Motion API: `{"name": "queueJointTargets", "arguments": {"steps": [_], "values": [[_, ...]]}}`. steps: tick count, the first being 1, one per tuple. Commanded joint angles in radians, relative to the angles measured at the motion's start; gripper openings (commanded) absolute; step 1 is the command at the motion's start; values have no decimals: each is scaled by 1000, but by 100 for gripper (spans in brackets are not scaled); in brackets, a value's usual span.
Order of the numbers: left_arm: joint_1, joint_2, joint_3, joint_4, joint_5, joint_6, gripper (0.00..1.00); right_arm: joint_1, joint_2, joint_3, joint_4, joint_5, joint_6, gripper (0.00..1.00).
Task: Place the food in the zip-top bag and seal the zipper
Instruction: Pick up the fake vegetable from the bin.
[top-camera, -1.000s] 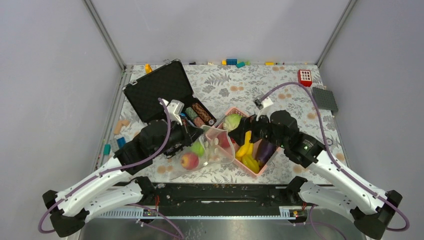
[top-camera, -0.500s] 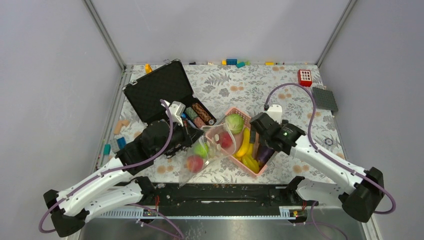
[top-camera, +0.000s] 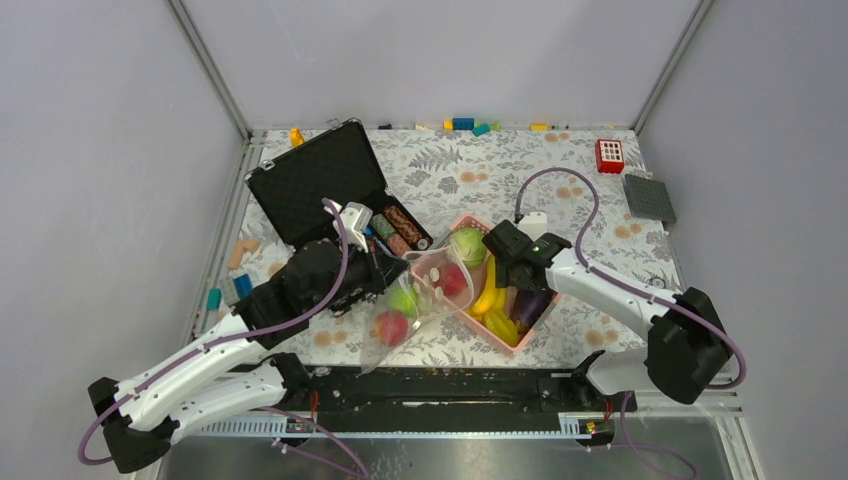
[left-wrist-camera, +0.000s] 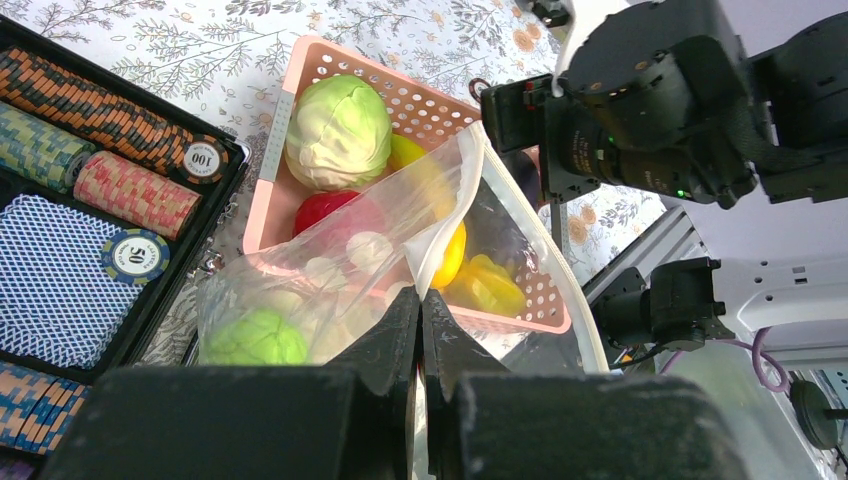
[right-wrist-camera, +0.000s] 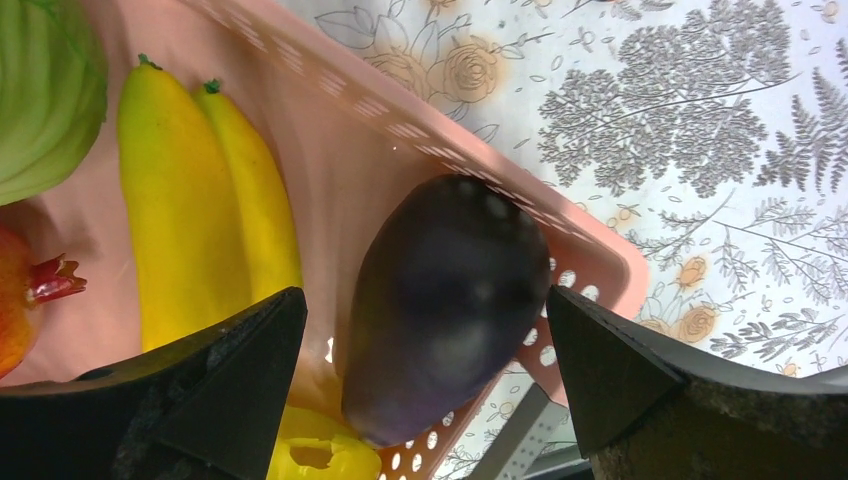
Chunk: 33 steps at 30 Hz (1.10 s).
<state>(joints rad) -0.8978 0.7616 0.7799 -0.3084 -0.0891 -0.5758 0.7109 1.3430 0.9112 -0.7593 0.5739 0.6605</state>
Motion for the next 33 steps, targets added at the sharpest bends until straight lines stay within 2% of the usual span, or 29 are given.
{"name": "queueJointTargets", "arguments": {"steps": [1,8,12,14,17,21,25,28,33], "values": [[3,-10,10,47,-12,16,0,-7,56,-14,22,-64,17,97],[3,6,21,46,-11,20,0,-7,136,-25,73,-184,36,94],[3,8,22,43,-12,24,0,-8,159,-30,108,-204,39,91],[3,7,23,43,-13,24,0,-8,161,-33,119,-196,42,86],[4,3,20,43,-17,22,0,-7,125,-27,118,-160,37,70],[5,-6,17,42,-22,25,0,-8,-47,-28,117,-73,-10,54],[3,-18,12,42,-35,22,0,-8,-294,-70,198,-36,-106,46],[4,-22,6,45,-41,18,0,-8,-503,-132,353,-121,-198,43],[4,-19,6,48,-41,13,0,-7,-749,-199,626,-436,-264,39]]}}
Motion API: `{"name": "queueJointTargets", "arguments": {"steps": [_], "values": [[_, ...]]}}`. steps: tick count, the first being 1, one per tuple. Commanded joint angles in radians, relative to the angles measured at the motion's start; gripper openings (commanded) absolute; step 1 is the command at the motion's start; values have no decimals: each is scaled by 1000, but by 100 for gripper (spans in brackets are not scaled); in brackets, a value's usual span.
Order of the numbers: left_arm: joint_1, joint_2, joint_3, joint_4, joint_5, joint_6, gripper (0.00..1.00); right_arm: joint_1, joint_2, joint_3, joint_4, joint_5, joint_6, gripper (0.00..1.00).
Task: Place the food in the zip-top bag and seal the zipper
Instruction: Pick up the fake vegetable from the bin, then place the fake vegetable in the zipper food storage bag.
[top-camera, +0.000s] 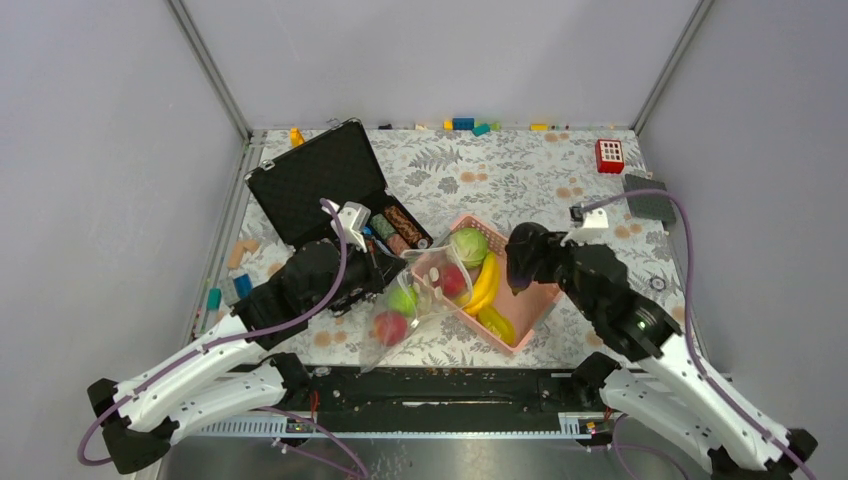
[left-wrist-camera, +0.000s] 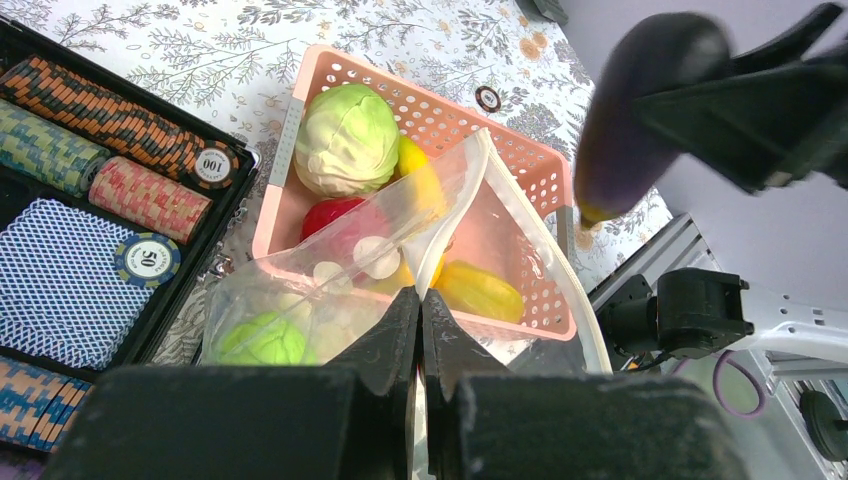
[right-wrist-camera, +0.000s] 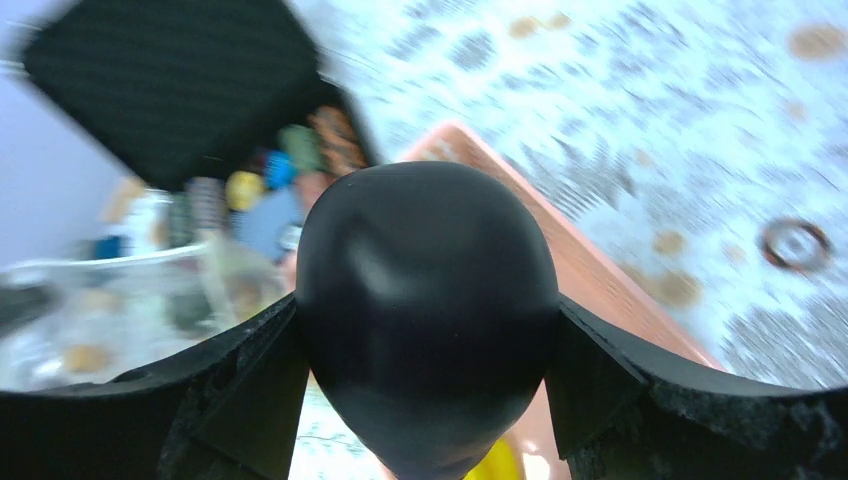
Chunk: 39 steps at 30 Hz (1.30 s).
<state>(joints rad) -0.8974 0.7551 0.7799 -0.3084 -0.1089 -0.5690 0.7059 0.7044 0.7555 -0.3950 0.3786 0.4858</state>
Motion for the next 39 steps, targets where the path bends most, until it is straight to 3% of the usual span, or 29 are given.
{"name": "queueJointTargets", "arguments": {"steps": [1,5,8,13,16,20,23,31,33,37,39], "values": [[4,-12,6,51,-19,6,0,-2,-133,-46,306,-312,-87,39],[4,-6,3,56,-11,1,0,-3,-130,-48,511,-600,-51,39],[3,0,0,65,-2,-3,0,-2,-54,-49,681,-719,11,39],[3,6,4,71,11,-10,0,24,111,-44,935,-798,78,39],[4,2,5,72,8,-16,0,109,180,-44,957,-781,8,44],[3,-6,3,68,0,-24,0,150,204,-66,895,-763,-37,69],[5,-10,0,68,-8,-26,0,150,167,-98,830,-708,-42,98],[5,-1,2,74,-10,-25,0,150,75,-61,591,-428,-64,100],[4,-1,4,74,-11,-24,0,149,65,-39,504,-287,-18,100],[3,-14,6,57,-32,-15,0,126,104,49,108,91,127,100],[4,-29,9,40,-50,-9,0,91,158,98,-50,136,188,100]]}}
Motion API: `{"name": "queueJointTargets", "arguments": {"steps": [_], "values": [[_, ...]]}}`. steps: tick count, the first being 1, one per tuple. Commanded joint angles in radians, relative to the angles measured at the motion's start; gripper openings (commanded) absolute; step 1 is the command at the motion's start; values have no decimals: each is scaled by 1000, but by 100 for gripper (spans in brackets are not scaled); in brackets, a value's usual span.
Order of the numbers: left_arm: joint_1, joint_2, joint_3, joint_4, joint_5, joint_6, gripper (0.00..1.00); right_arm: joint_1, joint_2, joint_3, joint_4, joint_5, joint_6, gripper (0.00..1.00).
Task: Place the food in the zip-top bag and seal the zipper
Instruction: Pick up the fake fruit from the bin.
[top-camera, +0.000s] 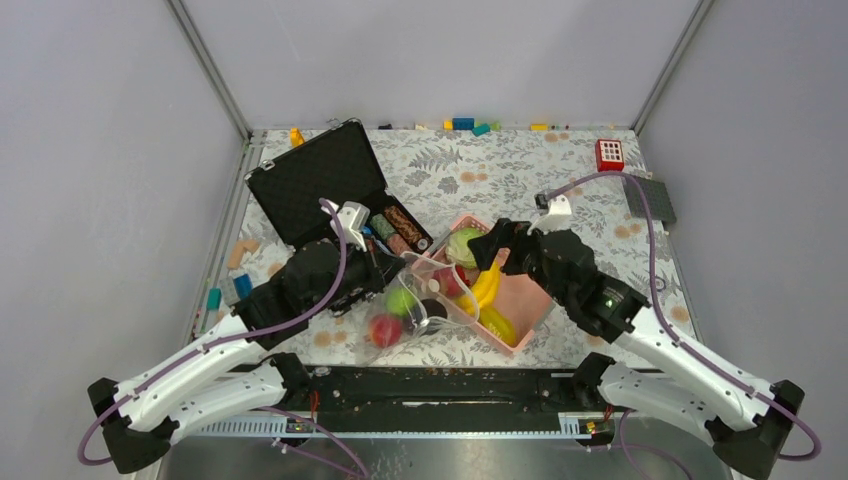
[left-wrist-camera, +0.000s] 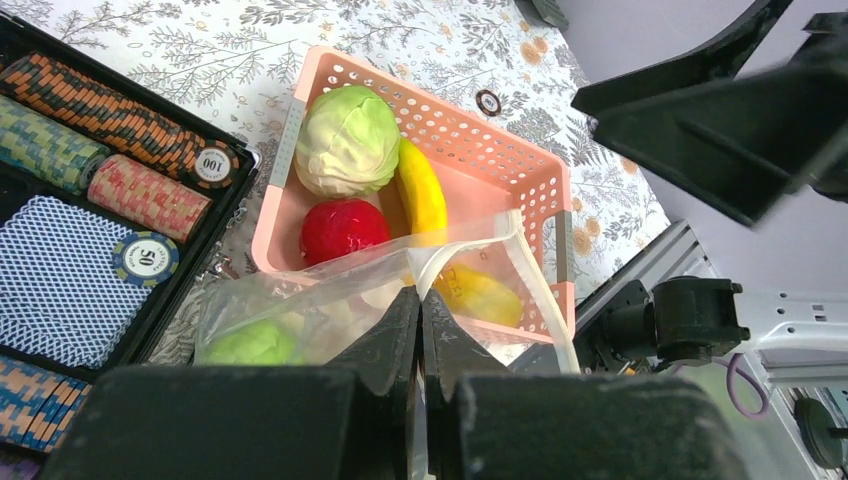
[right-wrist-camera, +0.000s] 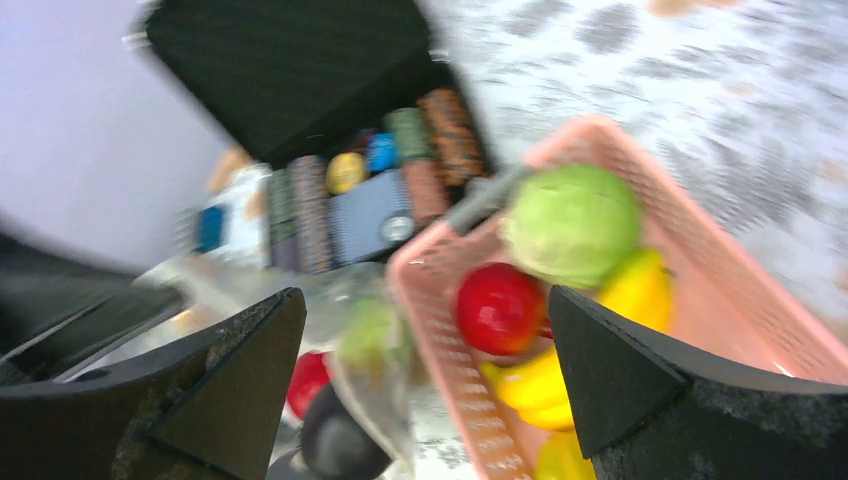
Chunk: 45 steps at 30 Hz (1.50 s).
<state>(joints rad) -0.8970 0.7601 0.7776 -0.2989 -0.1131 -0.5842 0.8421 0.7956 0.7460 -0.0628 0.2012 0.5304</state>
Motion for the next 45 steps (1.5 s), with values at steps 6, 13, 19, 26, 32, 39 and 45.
{"name": "queueJointTargets", "arguments": {"steps": [6,13,19,26,32,39,45], "values": [[3,-84,2,-3,-82,14,0,-97,266,118,-462,240,272,97],[3,-82,-6,-14,-88,8,0,-102,508,186,-463,219,275,93],[4,-77,-6,-14,-88,9,0,-106,636,169,-373,143,284,84],[4,-73,-8,-14,-87,5,0,-115,726,132,-313,121,285,78],[4,-66,-7,-15,-77,-2,0,-136,760,80,-232,115,281,71],[4,-65,-7,-10,-71,-4,0,-141,620,0,-187,191,251,46],[3,-56,-8,0,-54,-10,0,-142,399,-63,-140,295,180,29]]}}
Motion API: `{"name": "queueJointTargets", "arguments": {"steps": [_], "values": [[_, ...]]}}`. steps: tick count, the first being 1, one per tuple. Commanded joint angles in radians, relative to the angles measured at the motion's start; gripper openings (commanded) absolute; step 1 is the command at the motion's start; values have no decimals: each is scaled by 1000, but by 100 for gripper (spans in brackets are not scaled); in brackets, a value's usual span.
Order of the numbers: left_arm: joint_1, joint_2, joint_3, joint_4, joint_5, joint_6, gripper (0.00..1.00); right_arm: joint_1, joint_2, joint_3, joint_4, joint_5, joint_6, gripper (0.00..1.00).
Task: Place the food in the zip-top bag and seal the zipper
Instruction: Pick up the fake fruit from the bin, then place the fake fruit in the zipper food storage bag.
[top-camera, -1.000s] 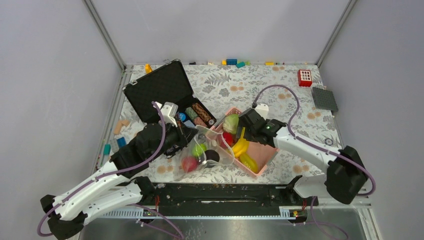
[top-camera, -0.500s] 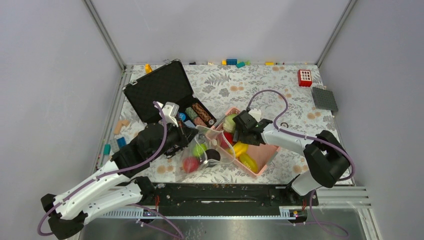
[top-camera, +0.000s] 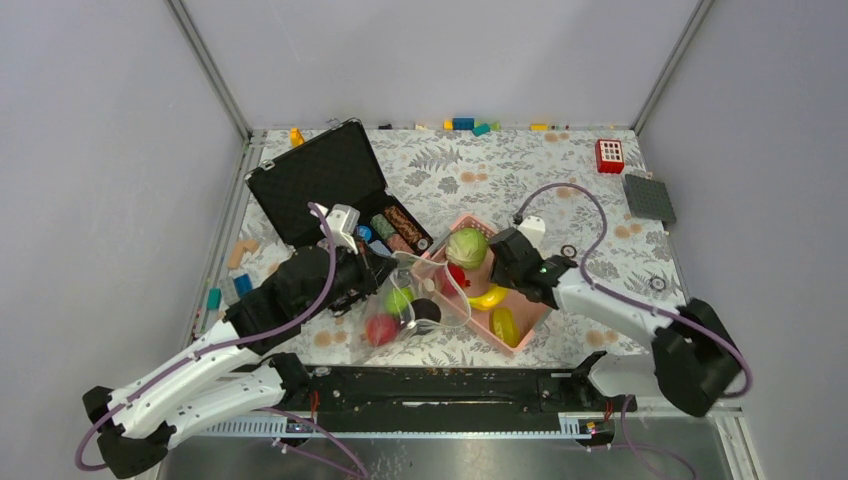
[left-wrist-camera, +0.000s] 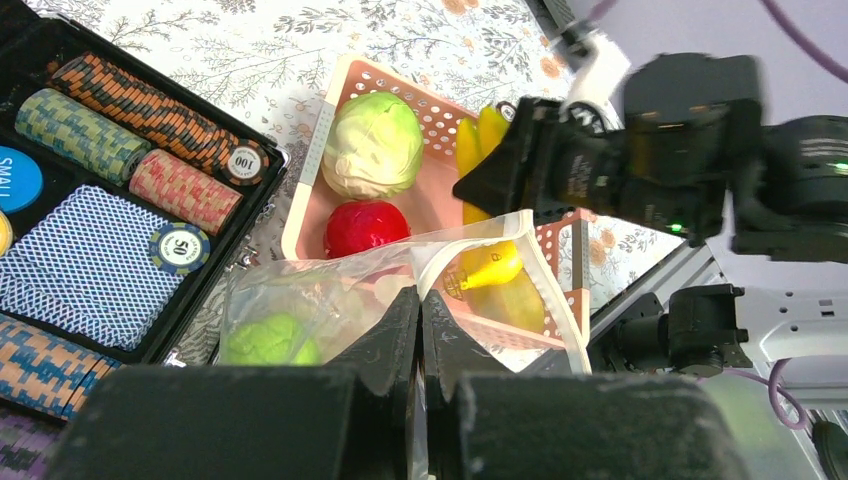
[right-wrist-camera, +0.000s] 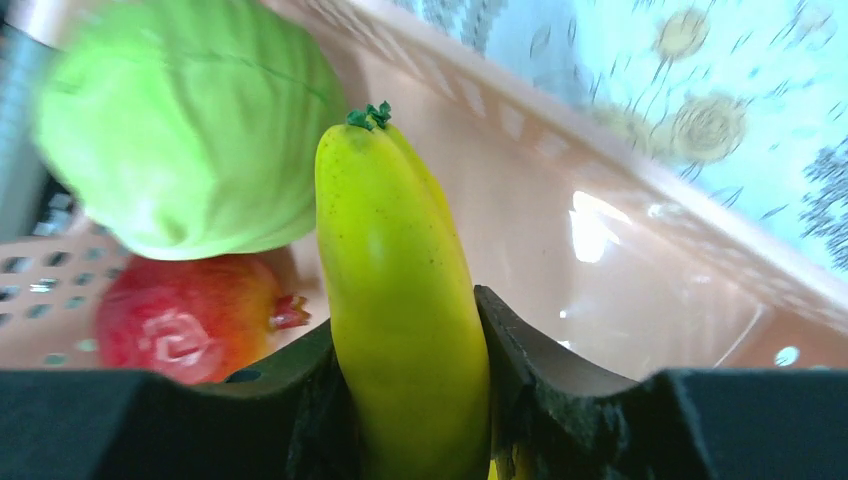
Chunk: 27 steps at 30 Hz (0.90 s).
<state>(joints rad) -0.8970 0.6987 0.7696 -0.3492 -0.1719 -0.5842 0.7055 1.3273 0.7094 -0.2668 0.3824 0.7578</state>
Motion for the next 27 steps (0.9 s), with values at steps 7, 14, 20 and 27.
{"name": "queueJointTargets", "arguments": {"steps": [7,14,20,27], "values": [[4,5,-1,59,11,-18,0,-5,-404,-47,108,199,-152,22],[3,24,-7,77,11,-42,0,108,-504,95,143,236,-300,17],[4,44,9,65,4,-65,0,321,-367,221,137,381,-347,16],[3,56,27,35,15,-70,0,485,-255,272,176,507,-345,16]]}}
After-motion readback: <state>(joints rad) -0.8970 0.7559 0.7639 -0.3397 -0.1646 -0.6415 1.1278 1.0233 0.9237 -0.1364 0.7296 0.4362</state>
